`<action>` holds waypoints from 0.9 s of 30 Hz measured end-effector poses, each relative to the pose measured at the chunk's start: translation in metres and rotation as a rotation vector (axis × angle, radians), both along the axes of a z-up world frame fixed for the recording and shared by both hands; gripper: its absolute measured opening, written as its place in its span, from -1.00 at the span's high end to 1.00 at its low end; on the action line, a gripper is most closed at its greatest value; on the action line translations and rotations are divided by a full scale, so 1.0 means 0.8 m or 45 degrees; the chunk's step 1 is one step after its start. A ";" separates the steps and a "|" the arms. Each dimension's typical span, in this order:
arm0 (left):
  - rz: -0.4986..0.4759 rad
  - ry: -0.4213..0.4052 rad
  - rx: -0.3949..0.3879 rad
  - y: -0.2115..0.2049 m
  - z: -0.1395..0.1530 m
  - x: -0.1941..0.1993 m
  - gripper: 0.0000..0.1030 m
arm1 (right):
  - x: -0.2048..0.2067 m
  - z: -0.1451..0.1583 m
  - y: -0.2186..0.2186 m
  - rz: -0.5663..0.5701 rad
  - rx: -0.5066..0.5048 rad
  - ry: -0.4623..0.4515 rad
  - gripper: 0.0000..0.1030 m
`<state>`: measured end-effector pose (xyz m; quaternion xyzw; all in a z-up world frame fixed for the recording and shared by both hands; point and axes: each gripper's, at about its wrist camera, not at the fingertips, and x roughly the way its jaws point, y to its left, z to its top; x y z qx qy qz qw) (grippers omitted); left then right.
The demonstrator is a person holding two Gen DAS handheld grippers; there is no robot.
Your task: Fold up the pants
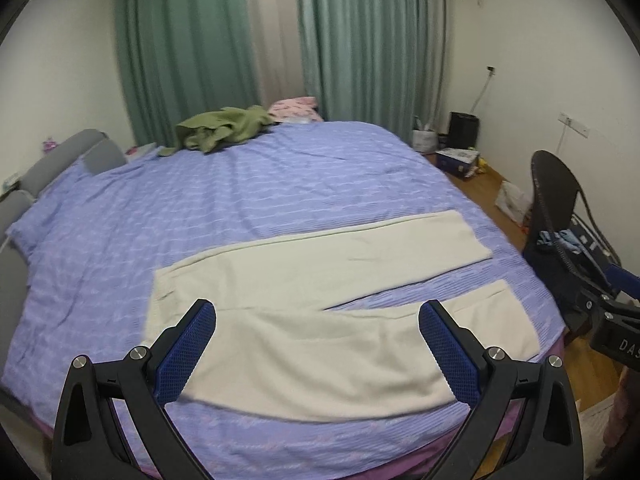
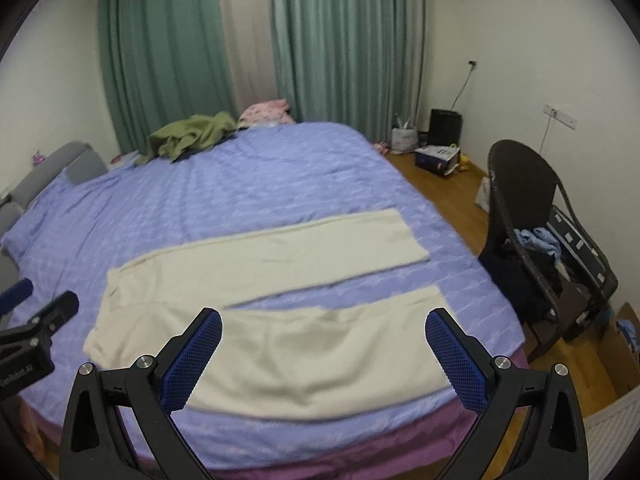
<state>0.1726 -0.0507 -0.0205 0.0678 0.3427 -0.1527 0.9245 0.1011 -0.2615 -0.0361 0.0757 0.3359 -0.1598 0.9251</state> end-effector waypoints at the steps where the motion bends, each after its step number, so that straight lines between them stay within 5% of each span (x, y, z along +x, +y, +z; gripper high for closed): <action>1: -0.008 0.008 -0.010 -0.017 -0.002 0.010 -1.00 | 0.006 0.000 -0.017 -0.020 -0.002 -0.016 -1.00; 12: 0.032 0.105 -0.013 -0.229 -0.056 0.095 -1.00 | 0.107 -0.052 -0.222 0.051 0.081 0.000 -1.00; 21: 0.125 0.299 0.080 -0.396 -0.184 0.198 -1.00 | 0.235 -0.193 -0.393 0.116 0.295 0.152 -0.84; 27: 0.068 0.372 0.199 -0.477 -0.265 0.249 -1.00 | 0.305 -0.305 -0.462 0.081 0.462 0.267 -0.48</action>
